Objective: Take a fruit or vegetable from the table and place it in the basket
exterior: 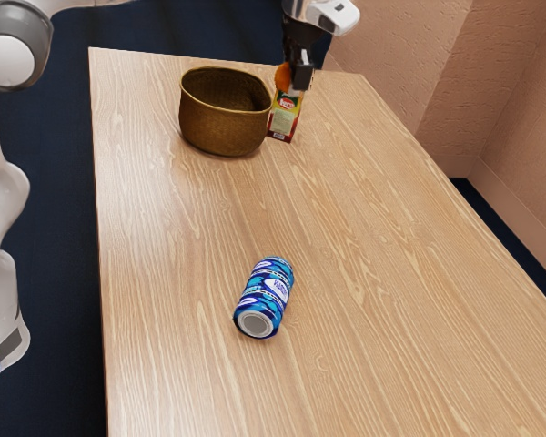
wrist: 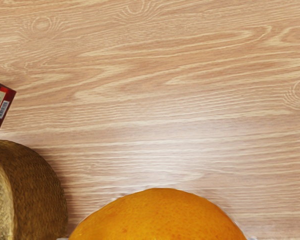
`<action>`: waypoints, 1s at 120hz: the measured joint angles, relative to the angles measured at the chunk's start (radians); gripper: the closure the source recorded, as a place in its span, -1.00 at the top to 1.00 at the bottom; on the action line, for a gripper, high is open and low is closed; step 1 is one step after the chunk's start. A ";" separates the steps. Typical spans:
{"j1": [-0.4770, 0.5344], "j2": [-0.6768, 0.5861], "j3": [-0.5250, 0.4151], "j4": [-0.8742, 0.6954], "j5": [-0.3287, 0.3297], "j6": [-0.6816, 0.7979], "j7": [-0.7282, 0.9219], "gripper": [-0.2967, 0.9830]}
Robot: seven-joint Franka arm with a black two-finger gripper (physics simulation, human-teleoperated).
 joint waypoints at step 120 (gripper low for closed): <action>0.028 0.025 0.420 -0.042 0.019 -0.120 0.099 0.02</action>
